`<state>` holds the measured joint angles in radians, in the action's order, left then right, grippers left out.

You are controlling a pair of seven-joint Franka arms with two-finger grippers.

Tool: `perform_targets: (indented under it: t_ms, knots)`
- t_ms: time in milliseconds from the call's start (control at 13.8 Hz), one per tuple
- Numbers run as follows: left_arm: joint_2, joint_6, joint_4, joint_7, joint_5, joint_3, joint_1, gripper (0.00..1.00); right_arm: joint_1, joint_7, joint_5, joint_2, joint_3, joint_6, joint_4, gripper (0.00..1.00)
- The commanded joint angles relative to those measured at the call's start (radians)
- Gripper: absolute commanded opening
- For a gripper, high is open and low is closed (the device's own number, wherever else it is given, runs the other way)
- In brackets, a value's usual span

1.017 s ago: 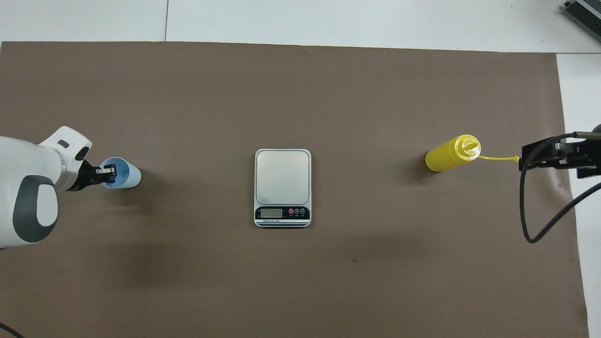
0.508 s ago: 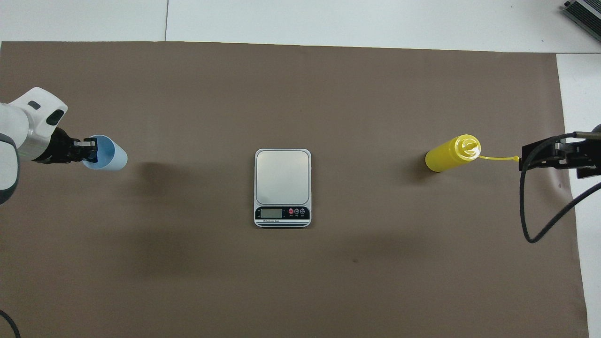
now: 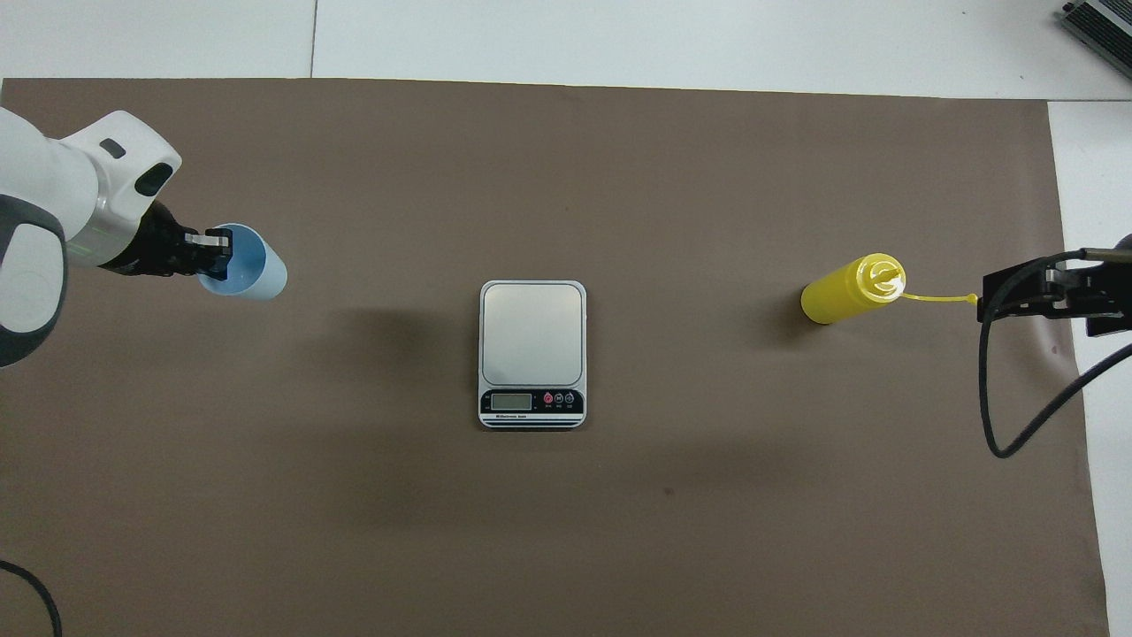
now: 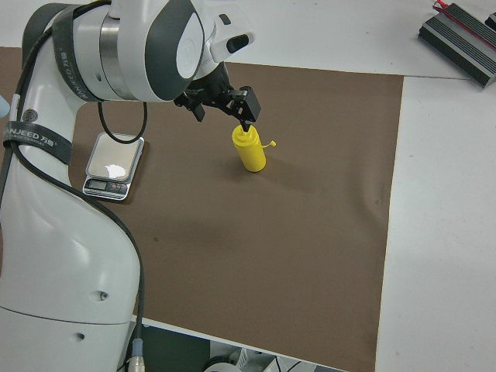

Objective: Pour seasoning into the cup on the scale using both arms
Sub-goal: 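Lift the cup and carry it onto the scale with the left gripper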

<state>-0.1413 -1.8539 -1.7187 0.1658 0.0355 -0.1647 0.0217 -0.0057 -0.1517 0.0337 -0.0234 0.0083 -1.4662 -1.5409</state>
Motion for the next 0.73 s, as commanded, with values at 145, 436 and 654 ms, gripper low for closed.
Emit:
perform_targets:
  t_ms: [145,436,654]
  knots:
    - [-0.020,0.004,0.036,0.182,-0.005,0.013,-0.170,0.00,-0.010,0.023,-0.011,0.005,0.004,0.017,0.015,1.00]
    - [-0.020,-0.057,0.016,0.288,-0.003,0.011,-0.287,0.00,-0.010,0.023,-0.011,0.005,0.004,0.017,0.015,1.00]
    - [-0.058,-0.113,0.021,0.345,-0.003,0.013,-0.351,0.00,-0.010,0.023,-0.011,0.005,0.004,0.017,0.015,1.00]
